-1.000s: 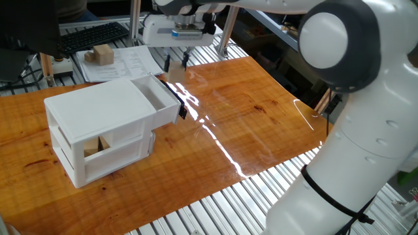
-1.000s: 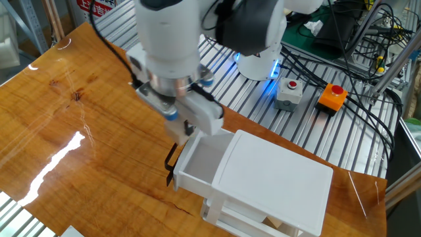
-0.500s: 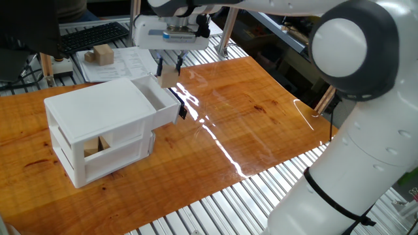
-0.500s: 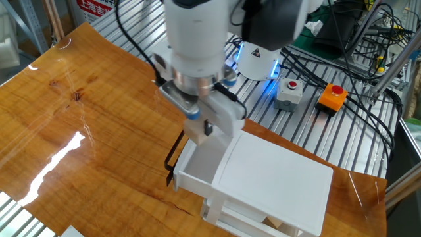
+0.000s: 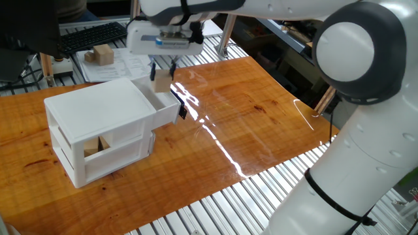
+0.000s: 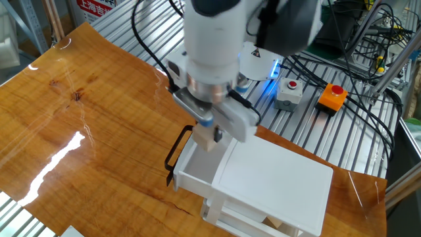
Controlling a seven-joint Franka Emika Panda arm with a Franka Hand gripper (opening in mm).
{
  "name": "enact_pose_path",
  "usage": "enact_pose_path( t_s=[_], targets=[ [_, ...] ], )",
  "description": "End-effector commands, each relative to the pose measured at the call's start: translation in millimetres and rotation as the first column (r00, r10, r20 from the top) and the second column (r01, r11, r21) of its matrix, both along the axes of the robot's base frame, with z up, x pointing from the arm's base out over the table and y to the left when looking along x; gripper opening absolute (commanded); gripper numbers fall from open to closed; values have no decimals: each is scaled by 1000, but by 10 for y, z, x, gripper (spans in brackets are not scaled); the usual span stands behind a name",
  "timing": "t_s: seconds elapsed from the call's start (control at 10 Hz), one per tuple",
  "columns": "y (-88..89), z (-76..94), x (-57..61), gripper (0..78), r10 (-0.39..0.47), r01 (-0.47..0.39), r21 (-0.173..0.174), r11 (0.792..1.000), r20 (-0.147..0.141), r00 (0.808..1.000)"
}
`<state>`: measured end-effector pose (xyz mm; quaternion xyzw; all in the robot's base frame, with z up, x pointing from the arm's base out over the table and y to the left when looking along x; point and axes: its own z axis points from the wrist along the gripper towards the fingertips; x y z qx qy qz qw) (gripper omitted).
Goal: Put things in the drawer
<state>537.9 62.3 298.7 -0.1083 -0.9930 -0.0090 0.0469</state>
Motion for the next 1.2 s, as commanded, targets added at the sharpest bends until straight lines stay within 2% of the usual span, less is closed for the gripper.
enact_pose_path(
  t_s=[0.1, 0.2, 0.7, 1.0, 1.2],
  targets=[
    [130, -143, 39, 13, 52, -51, -14, 999, 14, 999],
    [149, -180, 41, 13, 69, -68, -23, 997, 21, 997],
    [187, -296, 33, 13, 73, -72, -22, 997, 21, 997],
    [190, -422, 27, 13, 70, -69, -24, 997, 42, 997],
    [184, -432, 35, 13, 69, -68, -24, 997, 43, 997]
  ],
)
